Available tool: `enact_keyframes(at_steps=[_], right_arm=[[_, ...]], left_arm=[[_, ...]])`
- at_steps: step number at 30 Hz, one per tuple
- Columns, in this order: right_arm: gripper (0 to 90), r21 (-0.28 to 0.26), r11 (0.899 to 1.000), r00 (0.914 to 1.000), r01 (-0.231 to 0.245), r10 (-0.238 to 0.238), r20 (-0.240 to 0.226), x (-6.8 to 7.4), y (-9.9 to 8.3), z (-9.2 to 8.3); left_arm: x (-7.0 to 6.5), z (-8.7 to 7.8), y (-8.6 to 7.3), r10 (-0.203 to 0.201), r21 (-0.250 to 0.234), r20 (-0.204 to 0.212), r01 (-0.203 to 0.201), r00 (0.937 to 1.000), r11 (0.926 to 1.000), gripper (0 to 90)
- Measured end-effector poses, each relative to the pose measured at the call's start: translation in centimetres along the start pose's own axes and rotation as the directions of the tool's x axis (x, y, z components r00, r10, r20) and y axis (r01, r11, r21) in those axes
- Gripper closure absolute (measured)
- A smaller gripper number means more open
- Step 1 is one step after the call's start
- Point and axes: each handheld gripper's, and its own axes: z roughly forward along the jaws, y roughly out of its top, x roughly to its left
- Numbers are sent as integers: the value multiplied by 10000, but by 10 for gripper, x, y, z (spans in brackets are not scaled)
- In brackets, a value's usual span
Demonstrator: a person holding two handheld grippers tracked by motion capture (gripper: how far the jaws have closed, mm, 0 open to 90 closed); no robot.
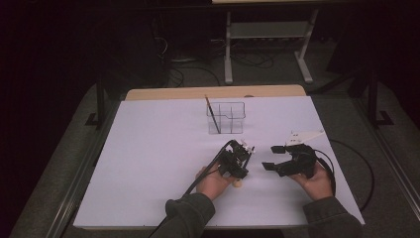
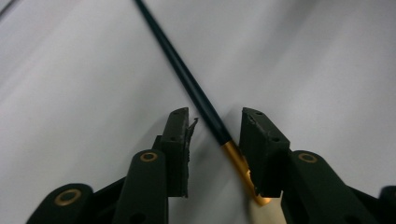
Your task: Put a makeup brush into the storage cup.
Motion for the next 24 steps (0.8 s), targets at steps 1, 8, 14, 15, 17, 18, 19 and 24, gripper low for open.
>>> enact_keyframes(at_steps=[1, 8, 14, 15, 17, 18, 19, 24], right_arm=[[263, 1, 10000, 10000, 2, -2, 1, 0, 0, 0], [263, 0, 10000, 10000, -2, 2, 13, 1, 0, 0], [263, 38, 10000, 10000, -12, 12, -11, 0, 0, 1], [263, 40, 10000, 10000, -7, 7, -13, 0, 0, 1], [263, 44, 10000, 10000, 13, -13, -32, 0, 0, 2], [263, 54, 10000, 10000, 12, -12, -41, 0, 0, 2], [263, 64, 10000, 10000, 13, -12, -55, 0, 0, 2], [262, 22, 10000, 10000, -20, 20, -93, -1, 0, 2]], left_arm=[[0, 0, 0, 25, -29, -58, -25, 10000, 10000, 649], [-1, 0, 0, 133, 2, -221, -133, 9997, 9999, 783], [0, 0, 0, 165, -7, -142, -165, 9998, 9999, 835], [0, 0, 0, 183, -24, -112, -183, 9998, 9998, 835], [1, 0, 0, 176, 3, -30, -176, 9998, 9998, 836], [3, -1, 0, 165, -25, 9, -165, 9999, 9999, 836], [4, -1, 0, 122, -16, 14, -122, 9999, 9999, 836], [8, -6, -4, 226, -99, 73, -225, 9997, 9997, 837]])
